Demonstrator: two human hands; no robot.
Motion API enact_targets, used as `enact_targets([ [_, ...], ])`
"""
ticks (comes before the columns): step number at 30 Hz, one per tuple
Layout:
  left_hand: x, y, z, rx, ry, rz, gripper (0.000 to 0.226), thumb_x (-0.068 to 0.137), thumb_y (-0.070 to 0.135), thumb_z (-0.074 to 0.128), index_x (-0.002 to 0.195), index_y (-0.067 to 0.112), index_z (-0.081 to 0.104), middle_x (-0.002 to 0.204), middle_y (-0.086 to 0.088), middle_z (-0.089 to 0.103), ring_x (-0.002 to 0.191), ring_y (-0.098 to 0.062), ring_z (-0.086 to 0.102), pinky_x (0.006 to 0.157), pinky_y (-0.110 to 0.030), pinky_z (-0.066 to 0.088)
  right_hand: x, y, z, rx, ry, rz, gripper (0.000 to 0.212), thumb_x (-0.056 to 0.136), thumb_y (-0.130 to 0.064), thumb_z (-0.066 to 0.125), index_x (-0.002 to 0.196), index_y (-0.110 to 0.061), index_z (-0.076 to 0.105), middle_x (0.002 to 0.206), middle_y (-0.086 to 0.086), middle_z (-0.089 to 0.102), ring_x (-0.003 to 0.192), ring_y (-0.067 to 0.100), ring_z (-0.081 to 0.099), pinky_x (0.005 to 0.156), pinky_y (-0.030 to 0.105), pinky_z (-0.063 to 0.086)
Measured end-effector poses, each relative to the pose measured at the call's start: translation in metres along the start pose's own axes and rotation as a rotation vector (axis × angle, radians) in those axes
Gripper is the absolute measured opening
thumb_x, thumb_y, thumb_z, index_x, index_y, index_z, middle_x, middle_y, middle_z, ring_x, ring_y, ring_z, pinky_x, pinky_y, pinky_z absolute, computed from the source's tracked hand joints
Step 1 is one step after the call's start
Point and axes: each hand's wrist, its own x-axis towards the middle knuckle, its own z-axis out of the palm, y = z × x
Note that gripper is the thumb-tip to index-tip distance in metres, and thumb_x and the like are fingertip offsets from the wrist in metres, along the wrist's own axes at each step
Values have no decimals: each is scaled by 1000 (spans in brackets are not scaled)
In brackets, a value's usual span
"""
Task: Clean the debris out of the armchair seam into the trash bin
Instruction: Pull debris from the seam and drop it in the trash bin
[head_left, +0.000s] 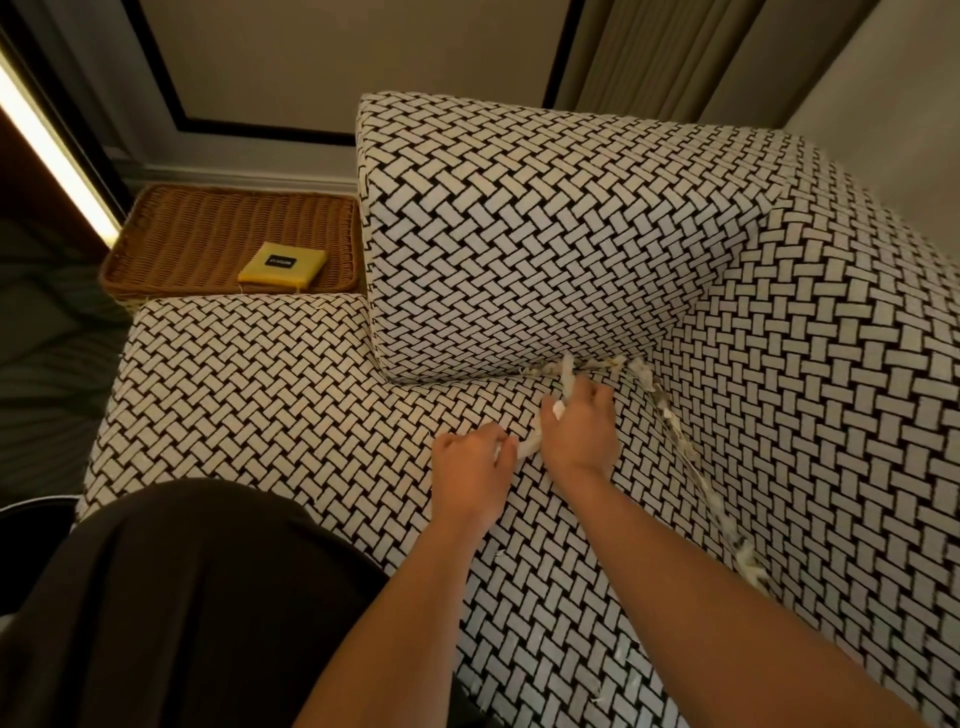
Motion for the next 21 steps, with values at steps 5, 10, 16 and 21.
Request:
enact_targets([
  [5,14,-1,3,-12,58,-7,22,96,35,41,94,23,59,67,9,60,59,-9,53,93,-24,26,27,-2,7,-74,13,32,56,90,-52,43,126,-10,49,124,14,50,110,27,48,86,36,36],
  [10,33,-4,5,-10,105,22,21,95,34,41,92,24,59,66,7,61,60,-10,55,90,-21,24,54,-16,4,-151,-170,135,64,80,-61,49,117,-10,58,136,14,44,125,28,39,96,39,31],
  [16,53,-8,9,10,168,38,23,94,31,42,90,19,61,66,3,66,60,-16,59,93,-28,31,68,-30,2,-176,-274,230,72,78,-61,55,128,-9,51,147,12,32,135,27,29,106,38,25],
  [21,52,-7,8,23,160,36,23,94,32,42,92,19,62,68,3,67,63,-15,61,95,-29,31,71,-24,12,-93,-211,223,51,78,-54,56,104,-12,64,120,11,59,118,26,45,95,38,31],
])
